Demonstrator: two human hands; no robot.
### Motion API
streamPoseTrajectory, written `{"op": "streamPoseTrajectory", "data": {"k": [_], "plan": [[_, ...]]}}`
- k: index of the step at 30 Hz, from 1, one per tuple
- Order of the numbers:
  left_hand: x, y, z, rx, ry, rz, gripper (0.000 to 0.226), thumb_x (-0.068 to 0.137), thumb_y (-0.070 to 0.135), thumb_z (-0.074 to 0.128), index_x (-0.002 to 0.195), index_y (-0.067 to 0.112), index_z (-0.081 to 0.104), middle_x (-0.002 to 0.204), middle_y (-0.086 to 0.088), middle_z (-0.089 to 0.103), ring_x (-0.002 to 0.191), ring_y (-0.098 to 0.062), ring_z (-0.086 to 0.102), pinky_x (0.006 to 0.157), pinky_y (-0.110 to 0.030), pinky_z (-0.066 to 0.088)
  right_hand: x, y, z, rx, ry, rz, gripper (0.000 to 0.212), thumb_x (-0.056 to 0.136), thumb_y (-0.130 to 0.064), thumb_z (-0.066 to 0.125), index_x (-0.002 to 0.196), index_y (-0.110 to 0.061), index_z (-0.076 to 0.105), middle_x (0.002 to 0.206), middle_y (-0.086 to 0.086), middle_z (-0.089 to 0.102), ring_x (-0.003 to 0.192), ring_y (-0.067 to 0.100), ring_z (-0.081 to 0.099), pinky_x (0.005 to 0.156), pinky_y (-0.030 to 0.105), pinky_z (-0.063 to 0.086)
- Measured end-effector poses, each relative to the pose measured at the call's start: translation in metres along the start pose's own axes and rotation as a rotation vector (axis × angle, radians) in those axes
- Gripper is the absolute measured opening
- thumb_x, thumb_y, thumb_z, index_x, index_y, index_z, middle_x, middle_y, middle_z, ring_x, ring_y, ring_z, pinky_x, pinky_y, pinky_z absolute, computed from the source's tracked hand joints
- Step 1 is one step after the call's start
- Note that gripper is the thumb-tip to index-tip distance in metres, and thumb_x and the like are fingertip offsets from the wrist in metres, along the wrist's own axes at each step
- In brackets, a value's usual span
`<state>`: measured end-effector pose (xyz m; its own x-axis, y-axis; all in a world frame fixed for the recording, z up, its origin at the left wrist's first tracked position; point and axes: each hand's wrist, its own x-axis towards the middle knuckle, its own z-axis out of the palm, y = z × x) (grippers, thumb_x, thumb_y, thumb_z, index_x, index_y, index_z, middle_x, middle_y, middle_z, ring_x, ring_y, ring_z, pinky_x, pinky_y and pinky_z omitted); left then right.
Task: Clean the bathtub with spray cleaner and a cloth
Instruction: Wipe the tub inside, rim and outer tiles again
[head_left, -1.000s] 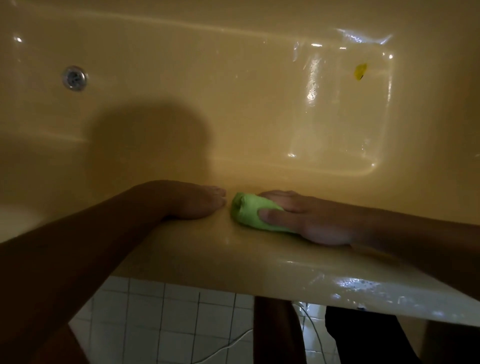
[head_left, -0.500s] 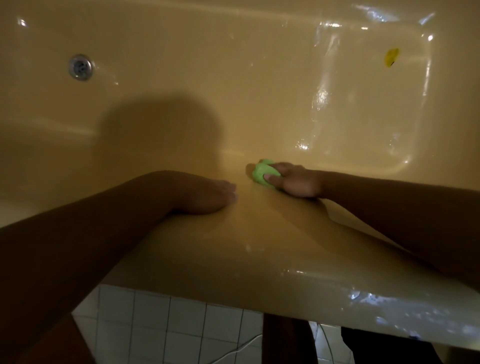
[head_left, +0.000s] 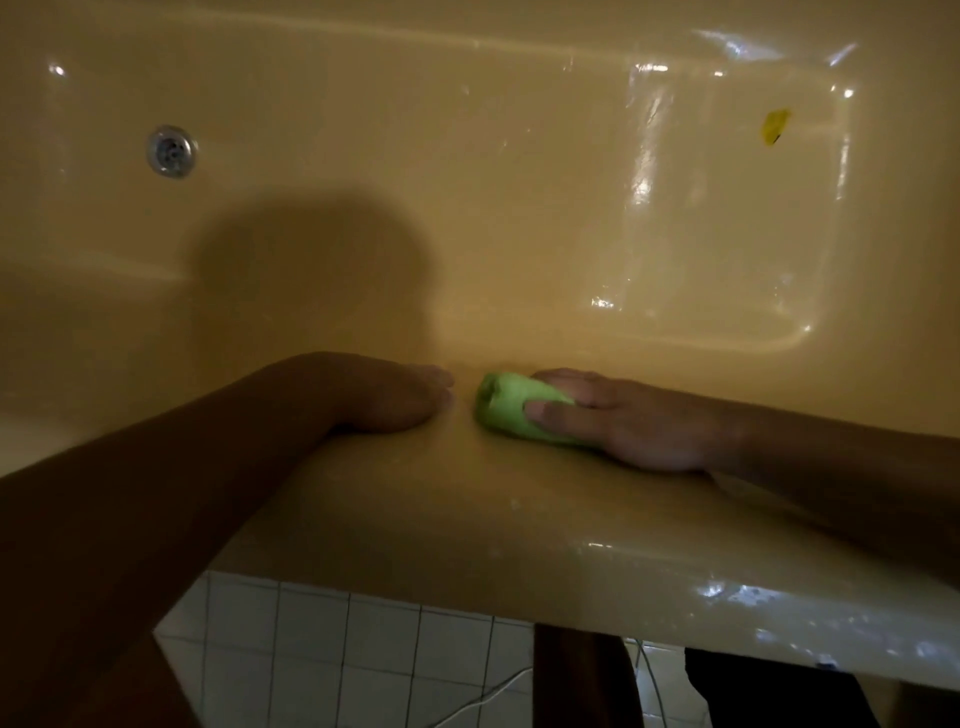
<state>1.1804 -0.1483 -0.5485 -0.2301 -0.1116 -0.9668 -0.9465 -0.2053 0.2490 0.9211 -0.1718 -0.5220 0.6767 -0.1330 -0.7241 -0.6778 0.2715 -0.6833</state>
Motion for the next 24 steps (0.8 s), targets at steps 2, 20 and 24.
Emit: {"op": "streamPoseTrajectory", "data": {"k": [2,20,24], "plan": [[0.003,-0.005,0.001,0.014,0.007,0.014,0.056,0.113,0.039,0.023,0.165,0.018,0.014,0.173,0.003,0.006,0.158,-0.009,0.008,0.117,-0.015,0.010,0.033,0.028,-0.011,-0.055,0.058,0.072,0.032,0.107,-0.050,0.042,0.136,-0.041,0.051,0.128,-0.027,0.053,0.118,-0.009,0.052,0.095,0.005,0.034],[-0.023,-0.017,-0.004,0.127,-0.031,0.047,0.044,0.114,0.034,0.026,0.147,0.013,0.047,0.157,-0.011,0.044,0.139,-0.024,0.046,0.118,-0.039,0.033,-0.034,-0.065,0.036,-0.121,0.055,-0.045,0.050,0.102,-0.061,0.039,0.150,-0.048,0.041,0.147,-0.027,0.041,0.138,0.005,0.031,0.115,0.028,0.025],[-0.037,-0.023,-0.005,0.147,-0.024,0.063,0.039,0.114,0.029,0.030,0.144,0.012,0.048,0.152,-0.012,0.047,0.134,-0.026,0.050,0.115,-0.041,0.036,-0.051,-0.083,0.048,-0.210,0.039,-0.159,0.054,0.101,-0.061,0.040,0.153,-0.051,0.034,0.147,-0.027,0.037,0.135,0.000,0.029,0.113,0.017,0.023]]}}
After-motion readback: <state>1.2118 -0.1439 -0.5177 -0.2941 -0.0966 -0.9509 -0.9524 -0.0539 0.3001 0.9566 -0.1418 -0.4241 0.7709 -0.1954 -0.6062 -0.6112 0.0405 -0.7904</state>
